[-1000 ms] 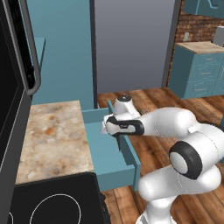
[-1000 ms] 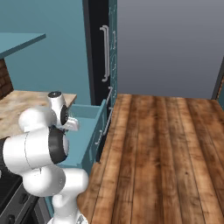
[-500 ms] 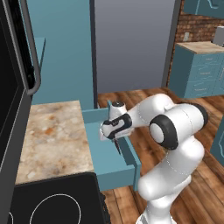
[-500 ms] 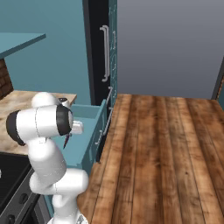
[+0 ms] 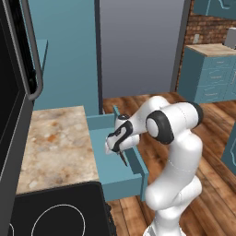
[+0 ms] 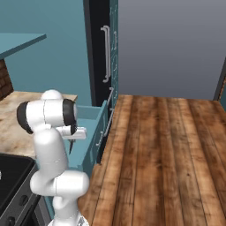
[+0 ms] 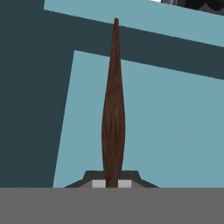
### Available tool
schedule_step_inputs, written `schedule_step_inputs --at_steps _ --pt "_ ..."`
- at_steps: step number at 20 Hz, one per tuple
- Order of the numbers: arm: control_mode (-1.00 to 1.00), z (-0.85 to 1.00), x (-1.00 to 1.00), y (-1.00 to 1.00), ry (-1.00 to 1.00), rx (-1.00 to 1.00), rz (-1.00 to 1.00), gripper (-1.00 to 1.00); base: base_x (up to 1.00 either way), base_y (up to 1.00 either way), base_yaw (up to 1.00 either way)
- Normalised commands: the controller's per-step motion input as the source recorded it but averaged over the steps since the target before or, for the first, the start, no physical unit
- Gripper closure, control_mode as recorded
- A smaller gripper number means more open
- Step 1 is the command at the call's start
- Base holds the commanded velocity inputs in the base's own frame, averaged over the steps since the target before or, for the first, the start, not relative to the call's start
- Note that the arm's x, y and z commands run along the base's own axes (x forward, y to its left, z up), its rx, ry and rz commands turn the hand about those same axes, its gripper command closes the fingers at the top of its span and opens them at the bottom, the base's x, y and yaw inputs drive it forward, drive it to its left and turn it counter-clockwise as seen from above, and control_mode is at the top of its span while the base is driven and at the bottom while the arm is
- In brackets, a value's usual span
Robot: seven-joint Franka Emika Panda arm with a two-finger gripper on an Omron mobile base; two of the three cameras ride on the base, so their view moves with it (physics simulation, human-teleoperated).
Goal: Organize the utensils by type. Pick up the wooden spoons from the counter and place them in the open cabinet. Then pick up the metallic utensils from the counter and place them in the open drawer.
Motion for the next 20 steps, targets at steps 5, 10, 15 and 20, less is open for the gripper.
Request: schedule_step_inputs --at_steps 5,10,15,20 --pt "-1.00 -0.38 0.46 0.00 0.00 0.00 0.08 1.00 0.00 0.00 0.00" --pt "-1.00 -0.39 0.53 0.00 0.03 0.00 0.08 1.00 0.00 0.00 0.00" --pt "-1.00 -0.43 0.52 0.00 0.04 0.00 0.07 1.00 0.00 0.00 0.00" --pt "-1.00 -0.56 0.37 -0.59 0.02 0.00 0.01 1.00 0.00 0.00 0.00"
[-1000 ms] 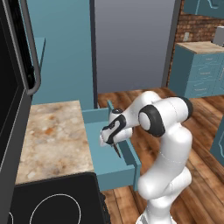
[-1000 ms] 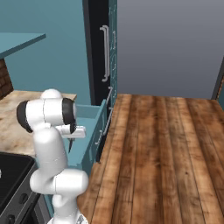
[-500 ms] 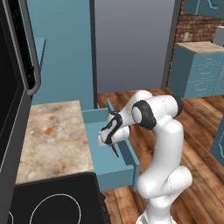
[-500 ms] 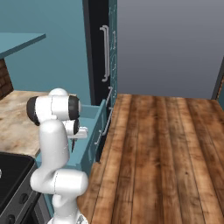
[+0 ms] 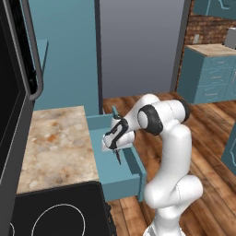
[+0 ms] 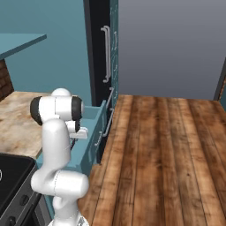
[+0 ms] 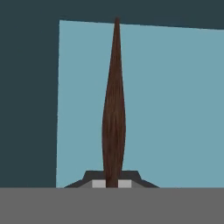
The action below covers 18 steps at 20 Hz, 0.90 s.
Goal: Organize the utensils by type. Pick up the wooden spoons from the counter and place them in the open cabinet. Then pick up the metallic utensils from the counter and place them in the open drawer.
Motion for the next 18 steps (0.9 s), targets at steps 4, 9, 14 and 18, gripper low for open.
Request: schedule_step_inputs --at_steps 4,9,14,18 --pt "-1.00 -0.63 0.26 -0.99 0.01 0.00 0.00 1.00 0.00 0.00 0.00" --pt "-1.00 -0.49 0.19 -0.92 0.02 0.00 0.00 1.00 0.00 0.00 0.00" --pt "-1.00 0.24 0.00 -0.12 0.00 -0.02 0.11 1.00 0.00 0.00 0.00" --pt "-1.00 0.66 0.00 0.48 0.00 -0.12 0.16 1.00 0.00 0.00 0.00"
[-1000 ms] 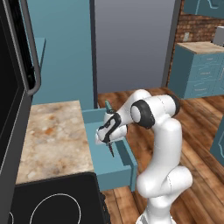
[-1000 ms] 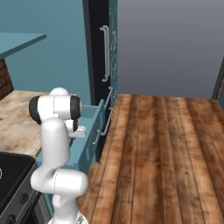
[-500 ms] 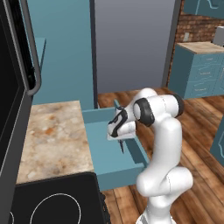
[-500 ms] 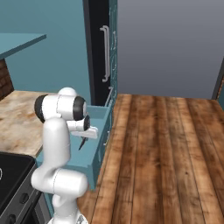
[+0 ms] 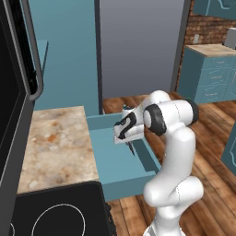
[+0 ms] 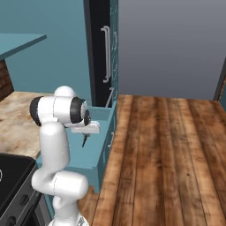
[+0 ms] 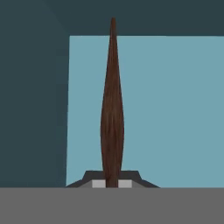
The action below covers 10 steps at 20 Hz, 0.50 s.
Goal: Organize the utensils by type. Pick up the wooden spoons from the counter and place them in the open cabinet. Then pick up the metallic utensils from the counter and place them in the open drawer.
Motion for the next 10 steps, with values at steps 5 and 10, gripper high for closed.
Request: schedule_step_inputs --at_steps 5,10 --pt "-1.00 0.21 0.00 0.70 0.04 -0.12 0.06 1.00 0.00 0.00 0.00" --pt "-1.00 -0.06 0.16 0.40 0.15 0.00 0.00 1.00 0.00 0.00 0.00"
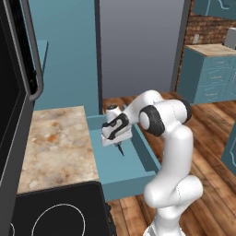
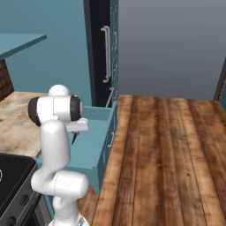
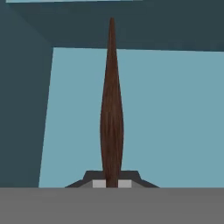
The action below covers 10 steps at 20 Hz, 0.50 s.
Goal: Organize the utensils by type. Pick up the wooden spoons from the counter and place them in the open cabinet. Then pick up the metallic utensils from the counter and place them in the open drawer.
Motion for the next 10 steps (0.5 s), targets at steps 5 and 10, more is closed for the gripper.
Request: schedule_step_inputs --at_steps 5,10 --pt "-1.00 -0.39 0.45 -0.13 0.02 0.08 0.00 1.00 0.00 0.00 0.00" --pt "-1.00 -0.52 0.27 -0.38 0.00 0.11 -0.02 1.00 0.00 0.00 0.00"
